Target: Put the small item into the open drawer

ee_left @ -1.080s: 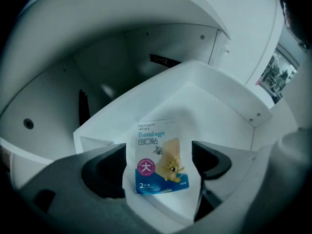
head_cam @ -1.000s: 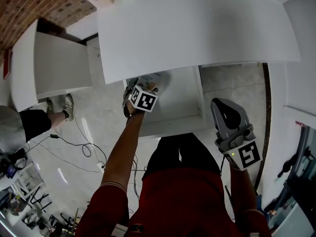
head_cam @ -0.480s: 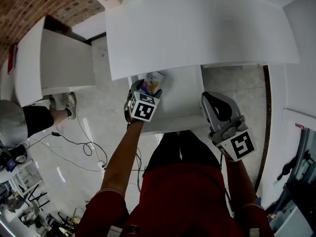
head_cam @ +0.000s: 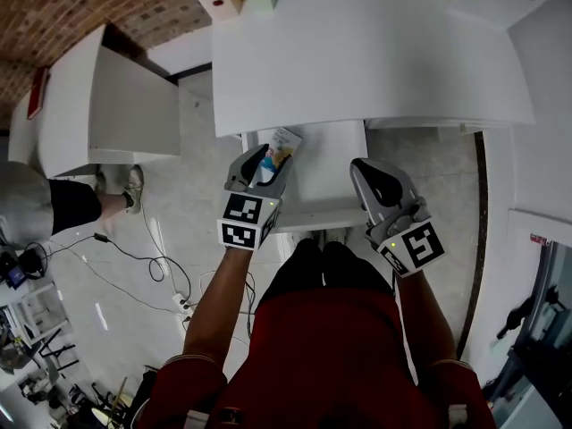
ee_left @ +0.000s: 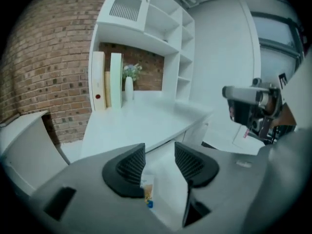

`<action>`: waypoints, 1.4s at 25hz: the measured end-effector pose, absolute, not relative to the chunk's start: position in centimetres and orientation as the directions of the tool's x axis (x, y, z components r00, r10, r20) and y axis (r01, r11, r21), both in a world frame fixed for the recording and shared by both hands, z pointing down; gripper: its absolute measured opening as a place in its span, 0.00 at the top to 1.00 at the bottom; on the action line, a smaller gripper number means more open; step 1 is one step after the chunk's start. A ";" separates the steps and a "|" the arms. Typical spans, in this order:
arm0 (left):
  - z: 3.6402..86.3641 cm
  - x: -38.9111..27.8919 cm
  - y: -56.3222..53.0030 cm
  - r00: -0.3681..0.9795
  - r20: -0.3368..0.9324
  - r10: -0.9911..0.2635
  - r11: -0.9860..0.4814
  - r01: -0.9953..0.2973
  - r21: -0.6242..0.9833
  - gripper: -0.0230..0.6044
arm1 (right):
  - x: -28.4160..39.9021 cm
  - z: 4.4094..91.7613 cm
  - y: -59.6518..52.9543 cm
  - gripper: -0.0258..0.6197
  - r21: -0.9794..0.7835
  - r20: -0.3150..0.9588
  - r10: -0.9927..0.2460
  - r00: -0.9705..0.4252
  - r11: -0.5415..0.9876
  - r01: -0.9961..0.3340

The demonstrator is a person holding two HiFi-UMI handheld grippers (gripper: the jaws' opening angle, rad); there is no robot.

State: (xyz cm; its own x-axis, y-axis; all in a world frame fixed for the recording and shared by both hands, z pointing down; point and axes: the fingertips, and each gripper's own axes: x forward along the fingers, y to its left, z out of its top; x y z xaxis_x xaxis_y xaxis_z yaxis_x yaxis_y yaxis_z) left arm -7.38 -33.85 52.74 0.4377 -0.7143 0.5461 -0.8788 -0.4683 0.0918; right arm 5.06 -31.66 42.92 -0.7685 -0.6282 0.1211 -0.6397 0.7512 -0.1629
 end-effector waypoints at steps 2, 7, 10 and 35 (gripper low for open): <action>49.9 -6.9 -33.5 0.453 0.480 -0.751 -0.467 -0.879 0.097 0.69 | 4.9 42.3 -31.4 0.94 -0.162 0.110 -0.624 -0.774 0.757 -0.633; 44.1 -5.6 -31.7 0.497 0.334 -0.801 -0.492 -0.864 0.105 0.82 | 4.2 40.3 -30.2 0.94 -0.168 0.076 -0.612 -0.787 0.770 -0.615; 41.2 -4.8 -30.3 0.513 0.251 -0.821 -0.504 -0.857 0.106 0.88 | 3.9 39.0 -28.9 0.94 -0.172 0.049 -0.600 -0.798 0.782 -0.599; 31.3 -3.0 -22.4 0.578 0.004 -0.816 -0.576 -0.815 0.064 0.96 | 4.4 32.7 -20.6 0.94 -0.141 -0.085 -0.571 -0.816 0.818 -0.558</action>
State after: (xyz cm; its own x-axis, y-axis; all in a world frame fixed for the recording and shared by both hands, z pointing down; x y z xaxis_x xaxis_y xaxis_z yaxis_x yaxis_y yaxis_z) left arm -3.05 -22.42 31.28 0.5777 -0.8162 0.0036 -0.8147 -0.5764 0.0636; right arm 4.37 -20.57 32.66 -0.8162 -0.5715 -0.0847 -0.5579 0.8178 -0.1414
